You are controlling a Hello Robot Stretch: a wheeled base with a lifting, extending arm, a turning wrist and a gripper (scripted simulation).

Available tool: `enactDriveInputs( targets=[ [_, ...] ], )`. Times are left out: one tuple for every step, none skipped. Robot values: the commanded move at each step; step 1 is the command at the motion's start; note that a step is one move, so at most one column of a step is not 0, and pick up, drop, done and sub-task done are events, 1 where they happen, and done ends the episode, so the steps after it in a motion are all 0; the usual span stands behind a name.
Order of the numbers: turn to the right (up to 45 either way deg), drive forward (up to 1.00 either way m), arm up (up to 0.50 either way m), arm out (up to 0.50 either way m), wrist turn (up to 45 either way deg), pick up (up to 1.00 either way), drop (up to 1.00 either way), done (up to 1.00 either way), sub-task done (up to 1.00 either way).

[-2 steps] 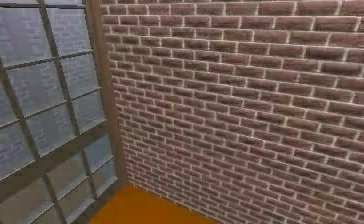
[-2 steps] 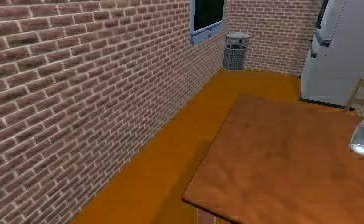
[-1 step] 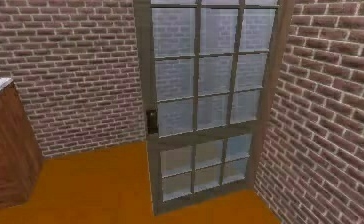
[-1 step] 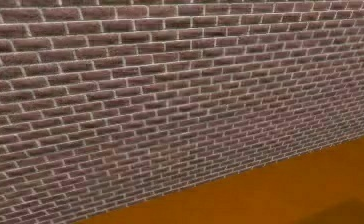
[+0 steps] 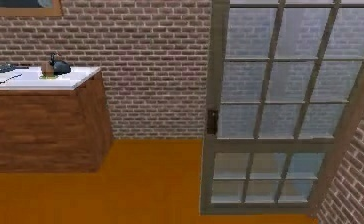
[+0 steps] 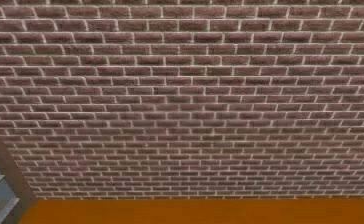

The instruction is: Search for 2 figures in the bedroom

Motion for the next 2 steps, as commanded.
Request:
enactDriveInputs(
  targets=[
    [0.0,0.10,0.00,0.00,0.0,0.00,0.00,0.00,0.00],
    [-39.0,0.00,0.00,0.00,0.0,0.00,0.00,0.00,0.00]
  ],
)
